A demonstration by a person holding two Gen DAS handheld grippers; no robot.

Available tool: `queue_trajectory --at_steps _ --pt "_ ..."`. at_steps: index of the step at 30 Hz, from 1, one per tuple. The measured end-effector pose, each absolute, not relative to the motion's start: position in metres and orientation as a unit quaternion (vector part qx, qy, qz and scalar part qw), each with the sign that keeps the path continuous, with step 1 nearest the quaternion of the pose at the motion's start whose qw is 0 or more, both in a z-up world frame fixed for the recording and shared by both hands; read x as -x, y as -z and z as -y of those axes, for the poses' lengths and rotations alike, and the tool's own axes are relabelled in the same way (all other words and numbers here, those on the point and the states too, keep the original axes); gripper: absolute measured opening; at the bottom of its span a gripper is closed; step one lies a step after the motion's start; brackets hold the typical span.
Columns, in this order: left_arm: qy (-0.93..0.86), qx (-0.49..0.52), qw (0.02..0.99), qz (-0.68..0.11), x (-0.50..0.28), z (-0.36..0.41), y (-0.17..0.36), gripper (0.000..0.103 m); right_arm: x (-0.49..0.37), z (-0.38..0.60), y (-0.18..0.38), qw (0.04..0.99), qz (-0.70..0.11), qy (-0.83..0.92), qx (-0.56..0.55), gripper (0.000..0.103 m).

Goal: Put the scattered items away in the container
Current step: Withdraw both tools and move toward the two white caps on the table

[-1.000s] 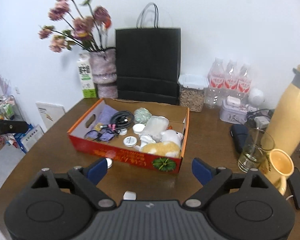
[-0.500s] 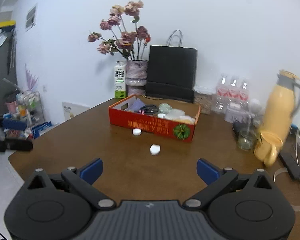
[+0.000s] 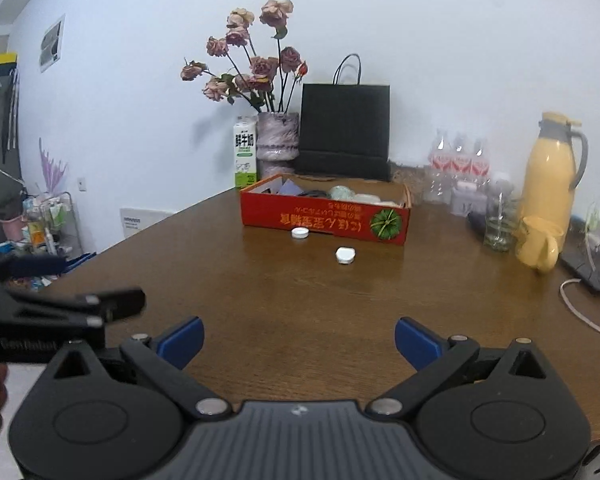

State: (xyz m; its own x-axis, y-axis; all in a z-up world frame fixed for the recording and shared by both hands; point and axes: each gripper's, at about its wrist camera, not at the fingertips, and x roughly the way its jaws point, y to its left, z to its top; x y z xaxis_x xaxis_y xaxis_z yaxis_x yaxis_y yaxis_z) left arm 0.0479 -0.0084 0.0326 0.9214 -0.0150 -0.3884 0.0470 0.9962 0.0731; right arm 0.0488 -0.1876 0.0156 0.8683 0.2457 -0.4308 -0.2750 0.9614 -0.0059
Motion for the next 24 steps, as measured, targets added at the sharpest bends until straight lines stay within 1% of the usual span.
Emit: queue_trajectory --at_steps 3,7,15,18,21,24 --pt "0.023 -0.037 0.977 -0.206 -0.05 0.011 -0.031 0.103 -0.049 0.193 -0.016 0.968 -0.218 -0.123 0.017 0.102" --pt "0.027 -0.031 0.975 -0.218 -0.054 0.009 -0.025 0.103 -0.058 0.201 -0.012 0.965 -0.236 -0.113 -0.003 0.102" --pt "0.029 -0.022 0.967 -0.253 -0.071 -0.001 -0.009 0.103 -0.082 0.206 0.005 0.961 -0.254 -0.107 -0.006 0.102" --pt "0.04 -0.031 0.965 -0.256 -0.096 -0.006 -0.011 0.103 -0.107 0.208 0.009 0.961 -0.26 -0.098 0.004 0.101" --pt "0.053 -0.019 0.963 -0.263 -0.129 -0.012 -0.016 0.103 -0.142 0.211 0.009 0.958 -0.267 -0.102 -0.003 0.096" --pt "0.06 -0.017 0.963 -0.262 -0.172 -0.015 -0.018 0.103 -0.18 0.209 0.009 0.956 -0.274 -0.105 -0.012 0.096"
